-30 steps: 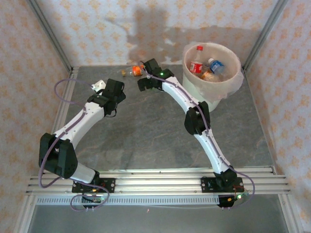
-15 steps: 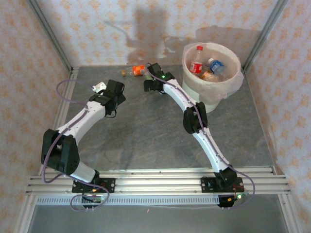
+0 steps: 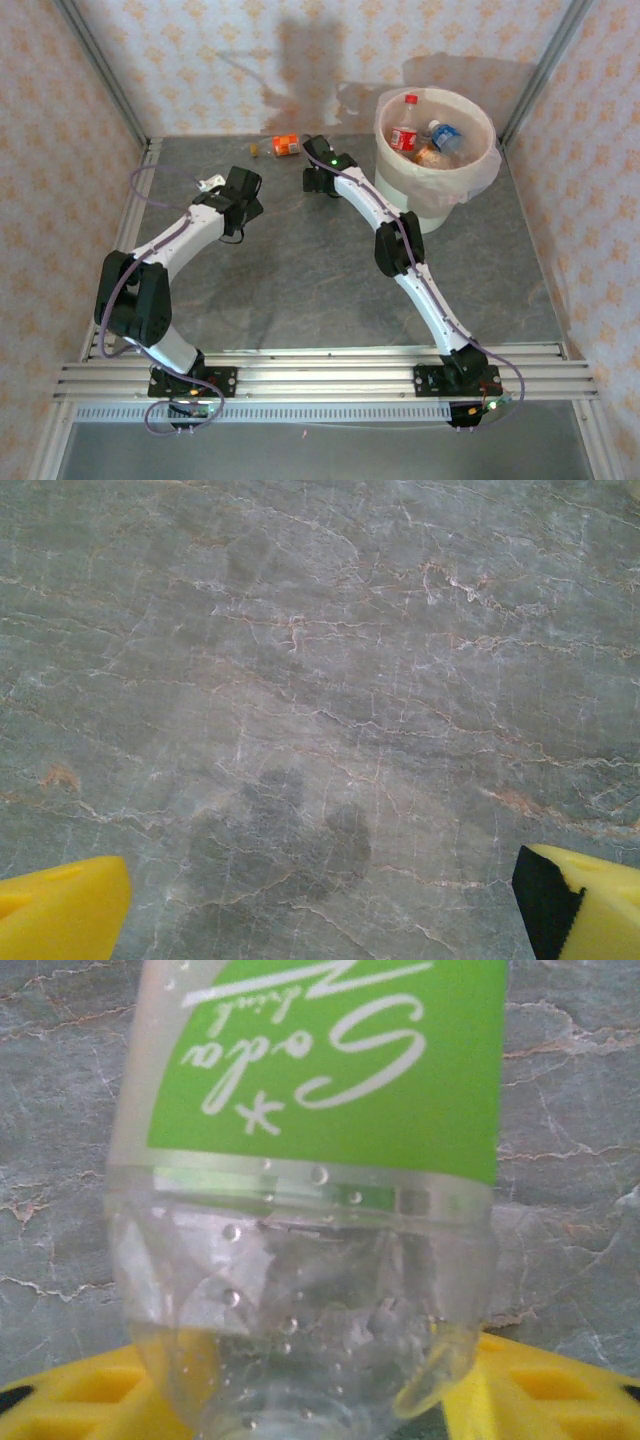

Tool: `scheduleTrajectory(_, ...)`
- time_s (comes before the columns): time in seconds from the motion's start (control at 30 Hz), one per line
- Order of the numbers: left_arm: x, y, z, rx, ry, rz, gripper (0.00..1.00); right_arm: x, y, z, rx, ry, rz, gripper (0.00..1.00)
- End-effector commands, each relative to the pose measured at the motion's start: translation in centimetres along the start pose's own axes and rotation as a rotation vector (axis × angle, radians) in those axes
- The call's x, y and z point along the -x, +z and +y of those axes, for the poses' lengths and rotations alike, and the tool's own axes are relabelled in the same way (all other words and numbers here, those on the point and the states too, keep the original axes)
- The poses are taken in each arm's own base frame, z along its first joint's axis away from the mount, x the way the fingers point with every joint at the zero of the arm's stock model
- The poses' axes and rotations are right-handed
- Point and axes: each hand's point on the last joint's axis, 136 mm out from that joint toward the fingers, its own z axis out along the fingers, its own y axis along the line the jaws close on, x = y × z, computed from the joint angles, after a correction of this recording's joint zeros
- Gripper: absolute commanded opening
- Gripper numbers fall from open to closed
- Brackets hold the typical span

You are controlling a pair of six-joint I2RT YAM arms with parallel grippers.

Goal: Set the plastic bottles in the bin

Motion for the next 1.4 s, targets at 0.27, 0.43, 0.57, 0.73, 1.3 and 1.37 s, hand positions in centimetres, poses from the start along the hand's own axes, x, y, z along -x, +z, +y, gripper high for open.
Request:
scheduleTrajectory(0.27,1.1,-0.7,-0.3,-0.015,-0.018,-0.011,1.00,1.9,-4.8,1.0,-0.008,-0.065,-0.051,0.36)
scheduleTrajectory(0.43,1.0,-0.9,-0.3,-0.022,-0.024,-0.009,1.00,2.7,-8.9,2.9,0.025,-0.131,-0.122,0.27)
scheduleTrajectory(0.57,1.0,-1.0,-0.2,-0.027,-0.026,-0.011,1.00,3.3,-13.5,3.5,0.080,-0.132,-0.178,0.26)
scheduleTrajectory(0.73,0.9,-1.2,-0.3,-0.044,-0.033,-0.008,1.00,3.6,-22.0,4.1,0.205,-0.168,-0.238,0.26)
scheduleTrajectory(1.3,-0.7,0.2,-4.2,-0.200,-0.128,0.086,1.00,4.5,-42.4,-12.3,0.112,-0.202,-0.370,0.26)
scheduleTrajectory(1.37,-0.7,0.2,-4.4,-0.204,-0.135,0.092,1.00,3.9,-42.6,-15.4,0.064,-0.189,-0.366,0.26)
